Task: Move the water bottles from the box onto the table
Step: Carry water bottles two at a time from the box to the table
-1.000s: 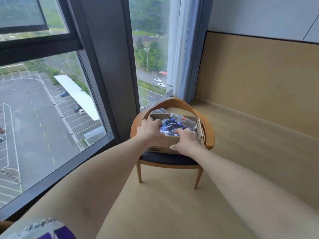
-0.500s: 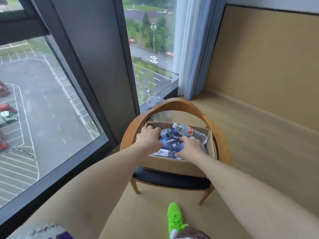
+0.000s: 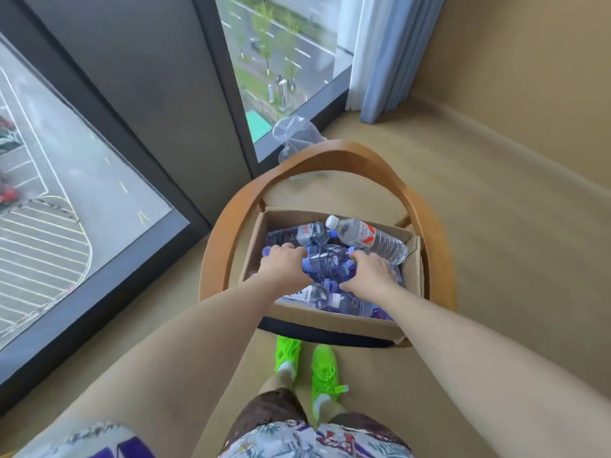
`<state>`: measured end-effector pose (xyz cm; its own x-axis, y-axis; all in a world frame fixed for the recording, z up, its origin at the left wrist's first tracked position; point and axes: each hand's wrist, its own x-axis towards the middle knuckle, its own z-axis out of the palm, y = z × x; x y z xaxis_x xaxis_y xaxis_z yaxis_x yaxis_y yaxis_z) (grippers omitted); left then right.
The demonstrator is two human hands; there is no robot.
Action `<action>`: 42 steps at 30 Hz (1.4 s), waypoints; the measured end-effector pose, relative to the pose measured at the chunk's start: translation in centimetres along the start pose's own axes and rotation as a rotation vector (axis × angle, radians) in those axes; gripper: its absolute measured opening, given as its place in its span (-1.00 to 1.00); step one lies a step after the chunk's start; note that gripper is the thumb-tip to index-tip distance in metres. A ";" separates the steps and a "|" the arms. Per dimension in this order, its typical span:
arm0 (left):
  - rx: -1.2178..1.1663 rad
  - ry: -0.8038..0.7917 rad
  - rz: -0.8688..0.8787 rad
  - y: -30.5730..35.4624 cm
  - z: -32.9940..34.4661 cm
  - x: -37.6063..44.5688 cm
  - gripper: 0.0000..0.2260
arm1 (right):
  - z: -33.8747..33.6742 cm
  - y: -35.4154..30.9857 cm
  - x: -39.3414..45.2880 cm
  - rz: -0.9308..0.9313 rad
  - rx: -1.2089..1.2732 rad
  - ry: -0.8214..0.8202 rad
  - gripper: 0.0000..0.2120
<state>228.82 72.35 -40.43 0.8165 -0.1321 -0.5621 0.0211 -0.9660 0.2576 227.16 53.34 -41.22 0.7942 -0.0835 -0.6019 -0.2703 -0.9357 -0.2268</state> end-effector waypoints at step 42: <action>-0.537 -1.119 -0.148 -3.1 1.5 12.6 -0.70 | 1.5 1.7 10.2 0.050 -0.202 0.371 -0.46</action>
<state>238.21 73.31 -49.49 -0.1466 -0.4013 -0.9042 0.5184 -0.8096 0.2753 233.99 51.39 -48.90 0.9350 -0.2133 -0.2834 -0.2303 -0.9727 -0.0277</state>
